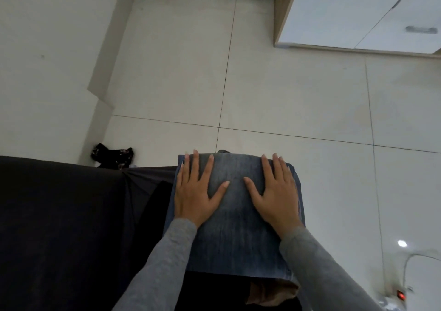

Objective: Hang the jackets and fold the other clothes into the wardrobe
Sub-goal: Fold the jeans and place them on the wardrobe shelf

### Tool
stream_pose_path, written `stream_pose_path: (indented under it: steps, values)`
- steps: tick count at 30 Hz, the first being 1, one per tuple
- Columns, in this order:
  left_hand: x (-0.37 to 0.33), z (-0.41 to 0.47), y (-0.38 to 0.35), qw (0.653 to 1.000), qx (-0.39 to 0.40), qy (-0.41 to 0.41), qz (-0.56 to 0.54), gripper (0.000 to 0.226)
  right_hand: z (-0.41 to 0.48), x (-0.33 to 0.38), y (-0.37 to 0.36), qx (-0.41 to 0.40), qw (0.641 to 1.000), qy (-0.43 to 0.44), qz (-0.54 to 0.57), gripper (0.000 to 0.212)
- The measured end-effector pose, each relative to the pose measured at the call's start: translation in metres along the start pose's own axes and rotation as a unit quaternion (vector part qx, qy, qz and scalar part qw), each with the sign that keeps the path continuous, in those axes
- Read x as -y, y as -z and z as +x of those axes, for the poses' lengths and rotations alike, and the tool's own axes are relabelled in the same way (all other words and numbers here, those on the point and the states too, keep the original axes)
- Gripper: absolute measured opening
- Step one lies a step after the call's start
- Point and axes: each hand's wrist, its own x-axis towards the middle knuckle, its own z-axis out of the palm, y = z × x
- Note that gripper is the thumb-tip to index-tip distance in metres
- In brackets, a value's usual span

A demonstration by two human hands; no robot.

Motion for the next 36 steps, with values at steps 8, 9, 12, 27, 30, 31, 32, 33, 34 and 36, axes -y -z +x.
stream_pose_path:
  steps: [8, 9, 12, 27, 30, 31, 32, 33, 34, 36]
  values:
    - [0.008, -0.008, -0.001, 0.986, 0.001, 0.166, 0.001, 0.091, -0.002, -0.017, 0.008, 0.085, 0.985, -0.136, -0.060, 0.073]
    - [0.005, -0.016, 0.001, 0.989, 0.005, 0.151, 0.007, 0.088, -0.007, -0.012, 0.012, 0.080, 0.984, -0.133, -0.084, 0.068]
    - [-0.008, -0.052, 0.004, 0.999, 0.011, 0.033, 0.024, 0.074, -0.042, 0.012, 0.012, 0.040, 0.991, -0.090, -0.092, 0.062]
    - [0.016, -0.114, -0.024, 0.999, -0.014, -0.043, -0.016, 0.064, -0.109, -0.013, -0.025, -0.045, 0.997, 0.028, 0.061, 0.058]
    - [0.016, -0.115, -0.029, 0.999, -0.017, -0.038, -0.028, 0.067, -0.108, -0.018, -0.027, -0.036, 0.997, 0.028, 0.065, 0.058]
    - [0.014, -0.120, -0.029, 0.998, -0.024, -0.015, -0.054, 0.070, -0.111, -0.019, -0.027, -0.030, 0.997, 0.026, 0.069, 0.058]
    - [0.011, -0.125, -0.026, 0.994, -0.041, 0.027, -0.098, 0.072, -0.114, -0.019, -0.025, -0.027, 0.996, 0.014, 0.081, 0.058]
    - [0.007, -0.131, -0.019, 0.982, -0.066, 0.089, -0.152, 0.074, -0.117, -0.017, -0.021, -0.030, 0.994, -0.010, 0.107, 0.059]
    - [0.003, -0.135, -0.011, 0.961, -0.090, 0.159, -0.209, 0.073, -0.121, -0.014, -0.016, -0.041, 0.988, -0.046, 0.142, 0.059]
    - [0.001, -0.145, -0.002, 0.905, -0.145, 0.282, -0.284, 0.065, -0.131, -0.005, -0.006, -0.094, 0.968, -0.125, 0.198, 0.058]
